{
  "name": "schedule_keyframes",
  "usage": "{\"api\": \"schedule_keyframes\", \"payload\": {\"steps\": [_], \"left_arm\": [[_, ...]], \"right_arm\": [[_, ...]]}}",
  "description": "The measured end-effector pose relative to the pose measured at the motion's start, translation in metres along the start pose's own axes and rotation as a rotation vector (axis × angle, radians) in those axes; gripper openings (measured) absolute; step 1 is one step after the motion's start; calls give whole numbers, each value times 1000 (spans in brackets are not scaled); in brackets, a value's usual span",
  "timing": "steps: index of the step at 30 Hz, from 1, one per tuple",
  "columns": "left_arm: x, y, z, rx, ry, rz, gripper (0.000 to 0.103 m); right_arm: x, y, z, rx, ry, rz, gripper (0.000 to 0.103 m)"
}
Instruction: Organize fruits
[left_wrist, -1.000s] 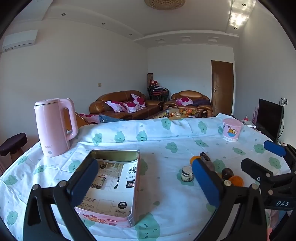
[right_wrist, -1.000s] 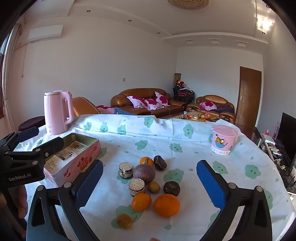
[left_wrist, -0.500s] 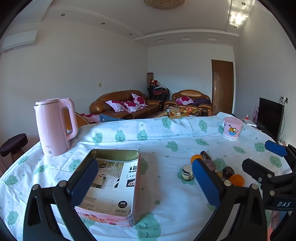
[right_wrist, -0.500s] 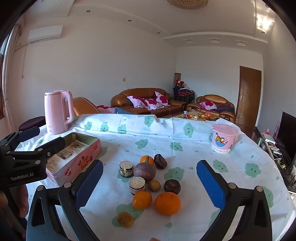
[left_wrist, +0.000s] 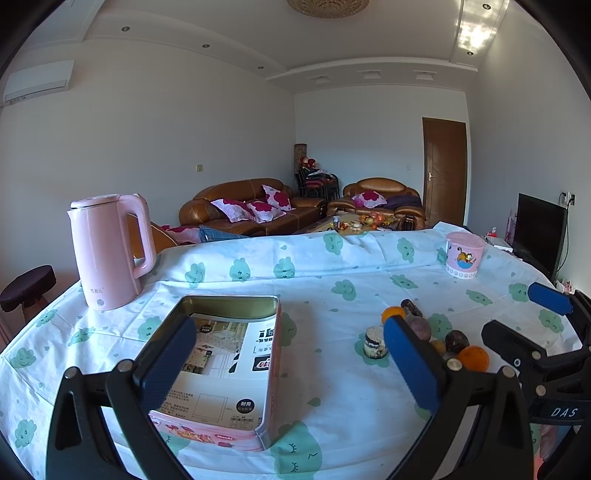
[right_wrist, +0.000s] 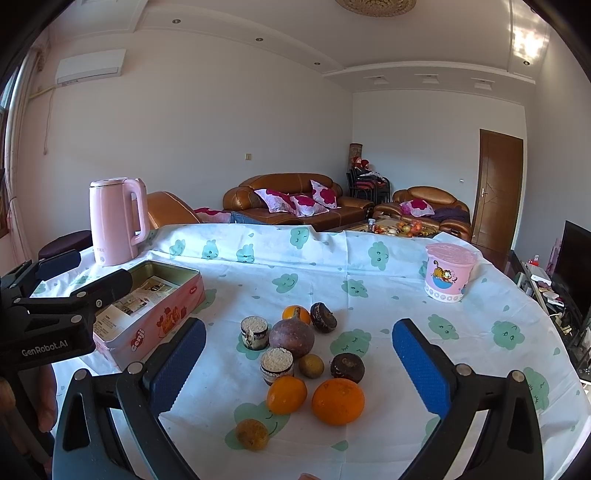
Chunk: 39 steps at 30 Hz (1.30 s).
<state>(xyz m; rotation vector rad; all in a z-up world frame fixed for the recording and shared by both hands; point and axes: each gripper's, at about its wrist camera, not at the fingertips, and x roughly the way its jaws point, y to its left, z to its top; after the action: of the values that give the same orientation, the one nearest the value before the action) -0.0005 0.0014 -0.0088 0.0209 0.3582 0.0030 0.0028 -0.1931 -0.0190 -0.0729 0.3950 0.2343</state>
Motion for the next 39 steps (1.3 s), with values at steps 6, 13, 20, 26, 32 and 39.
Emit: {"api": "schedule_keyframes", "payload": {"steps": [6, 13, 20, 26, 32, 39], "left_arm": [[0, 1, -1, 0, 1, 0, 103], [1, 2, -3, 0, 2, 0, 103], [1, 2, -3, 1, 3, 0, 103], [1, 2, -4, 1, 5, 1, 103], [1, 2, -5, 2, 6, 0, 103], [2, 4, -10, 2, 9, 1, 103]], "right_arm": [[3, -1, -1, 7, 8, 1, 102], [4, -2, -3, 6, 10, 4, 102], [6, 0, -4, 2, 19, 7, 102], [6, 1, -4, 1, 19, 7, 102], [7, 0, -5, 1, 17, 6, 102], [8, -1, -7, 6, 22, 4, 102]]}}
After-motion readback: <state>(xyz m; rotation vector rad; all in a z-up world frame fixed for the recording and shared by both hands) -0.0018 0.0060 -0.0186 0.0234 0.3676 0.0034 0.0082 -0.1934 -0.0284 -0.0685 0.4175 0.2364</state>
